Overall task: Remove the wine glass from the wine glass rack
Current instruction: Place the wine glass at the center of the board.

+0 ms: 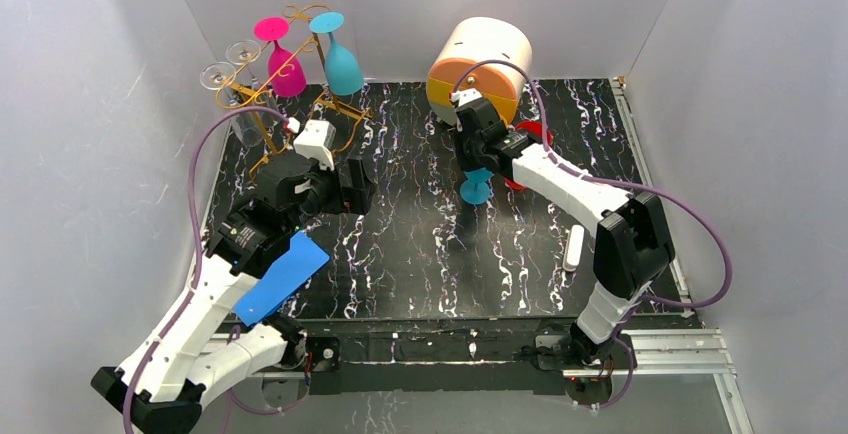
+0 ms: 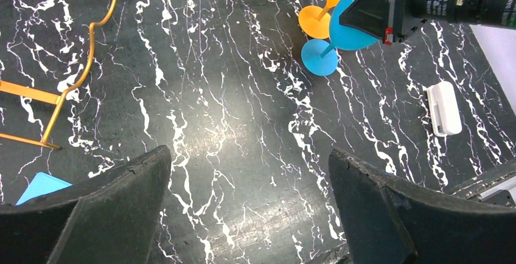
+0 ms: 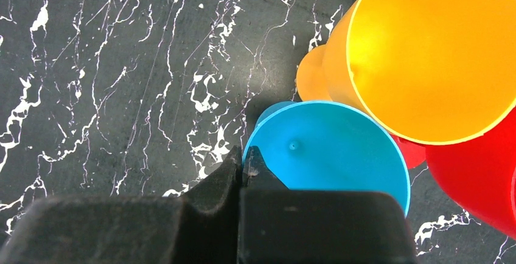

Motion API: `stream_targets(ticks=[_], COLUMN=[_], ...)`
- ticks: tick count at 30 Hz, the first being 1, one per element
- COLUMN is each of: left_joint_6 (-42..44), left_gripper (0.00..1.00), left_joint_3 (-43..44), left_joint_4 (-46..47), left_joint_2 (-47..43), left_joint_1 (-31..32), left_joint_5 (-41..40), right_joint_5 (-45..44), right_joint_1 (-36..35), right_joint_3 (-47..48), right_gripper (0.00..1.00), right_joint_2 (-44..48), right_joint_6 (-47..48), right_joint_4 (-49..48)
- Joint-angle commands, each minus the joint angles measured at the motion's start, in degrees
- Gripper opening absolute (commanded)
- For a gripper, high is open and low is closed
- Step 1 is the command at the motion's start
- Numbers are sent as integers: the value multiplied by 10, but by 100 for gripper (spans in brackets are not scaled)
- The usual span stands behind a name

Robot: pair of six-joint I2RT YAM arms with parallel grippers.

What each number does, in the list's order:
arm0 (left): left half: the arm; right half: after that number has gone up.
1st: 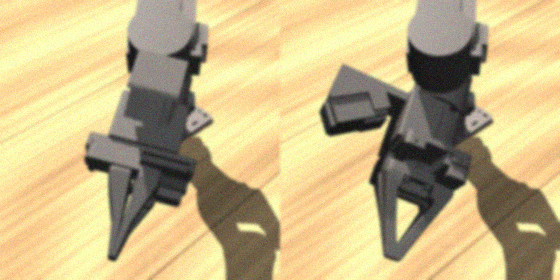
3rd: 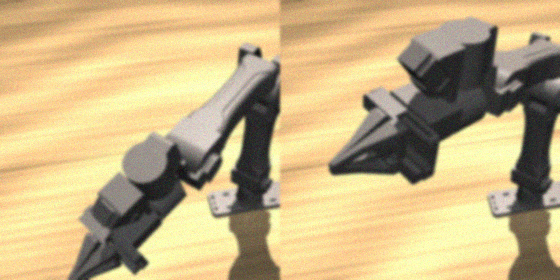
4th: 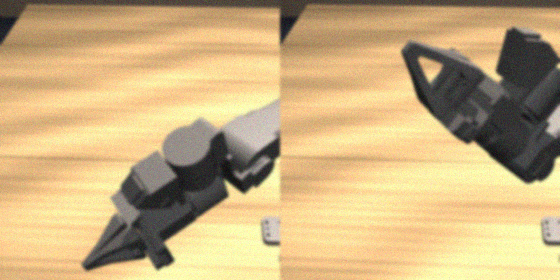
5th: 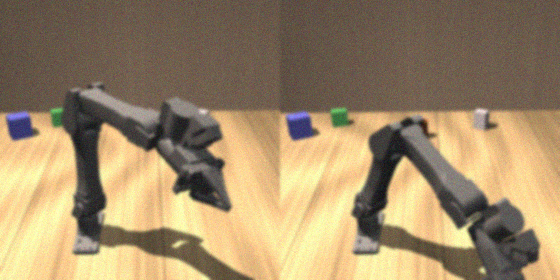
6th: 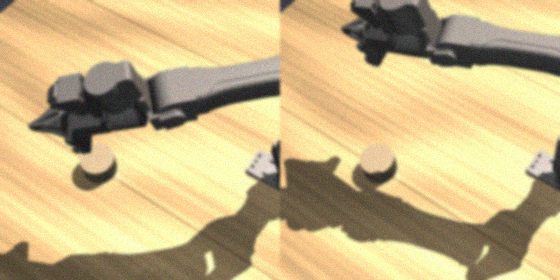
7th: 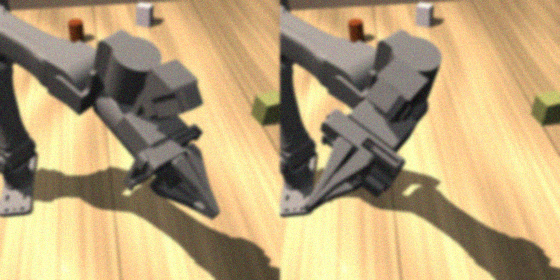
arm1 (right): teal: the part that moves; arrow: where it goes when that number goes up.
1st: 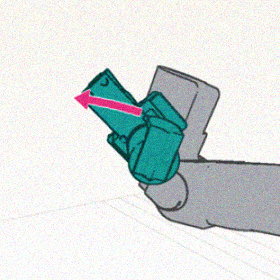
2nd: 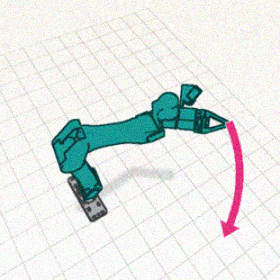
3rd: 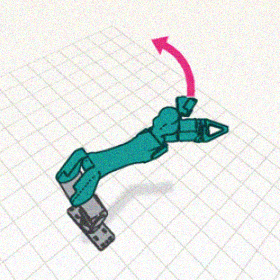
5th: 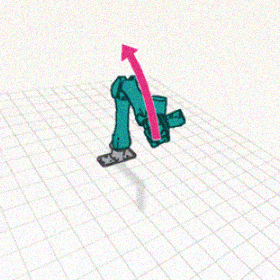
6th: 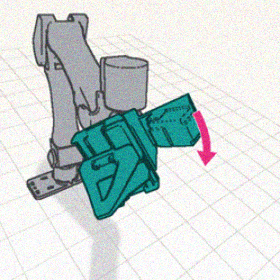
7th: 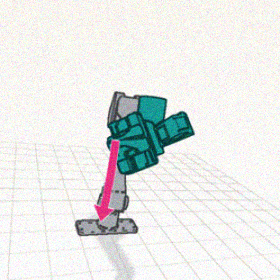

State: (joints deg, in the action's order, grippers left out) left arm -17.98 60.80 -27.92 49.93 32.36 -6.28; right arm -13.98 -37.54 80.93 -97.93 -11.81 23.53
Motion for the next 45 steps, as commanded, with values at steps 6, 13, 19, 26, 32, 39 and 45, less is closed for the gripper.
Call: stream_targets(ticks=[6, 13, 19, 26, 32, 39, 45], left_joint_6=[17, 19, 20, 21, 22, 22, 24], left_gripper=[98, 98, 98, 98, 99, 98, 98], left_joint_3=[19, 19, 23, 25, 25, 25, 26], left_joint_4=[-17, -18, -18, -19, -18, -19, -23], left_joint_2=[3, 3, 11, 10, 10, 8, 3], left_joint_1=[-2, -2, -2, -2, -2, -2, -2], left_joint_5=[-15, -16, -11, -14, -15, -17, -20], right_joint_5=[51, 64, 64, 36, 19, 1, 2], right_joint_1=[-1, -4, -22, -60, -62, -61, -59], right_joint_3=[42, 18, 16, 11, 31, 109, 197], right_gripper=[1, 1, 1, 1, 1, 1, 2], right_joint_2=[-10, 20, 22, 24, -4, -69, -129], right_joint_6=[-13, -1, 31, 72, 78, 90, 114], right_joint_4=[64, 45, 36, 15, 9, 6, 18])
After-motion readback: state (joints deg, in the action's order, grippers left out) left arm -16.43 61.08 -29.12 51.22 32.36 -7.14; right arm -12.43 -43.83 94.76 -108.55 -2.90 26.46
